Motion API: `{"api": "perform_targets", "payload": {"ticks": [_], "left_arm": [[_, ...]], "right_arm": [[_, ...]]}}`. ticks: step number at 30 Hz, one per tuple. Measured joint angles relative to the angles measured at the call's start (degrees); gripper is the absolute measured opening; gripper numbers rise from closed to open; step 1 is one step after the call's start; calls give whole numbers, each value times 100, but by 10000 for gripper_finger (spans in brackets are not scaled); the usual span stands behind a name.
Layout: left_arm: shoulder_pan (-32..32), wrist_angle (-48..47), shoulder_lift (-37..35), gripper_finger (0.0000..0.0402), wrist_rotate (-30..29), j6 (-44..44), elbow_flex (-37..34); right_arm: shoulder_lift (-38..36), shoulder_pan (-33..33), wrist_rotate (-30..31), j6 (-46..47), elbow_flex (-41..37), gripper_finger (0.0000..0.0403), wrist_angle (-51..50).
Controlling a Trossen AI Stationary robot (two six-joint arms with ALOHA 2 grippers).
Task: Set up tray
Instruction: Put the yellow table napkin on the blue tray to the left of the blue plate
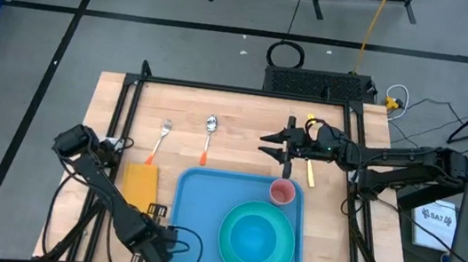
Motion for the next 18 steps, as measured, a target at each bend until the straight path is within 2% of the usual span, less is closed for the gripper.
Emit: {"api": "perform_targets", "payload": {"ticks": [7, 11, 18], "left_arm": [[126, 66, 2, 113, -42, -436, -308], [136, 478, 2, 157, -231, -525, -508], [112, 637, -2, 202, 248, -674, -890]], "right_arm": [[0, 0, -16, 0, 0, 132, 0], [0, 0, -16, -39, 0, 132, -2], [0, 0, -18, -46, -2, 132, -1]]}}
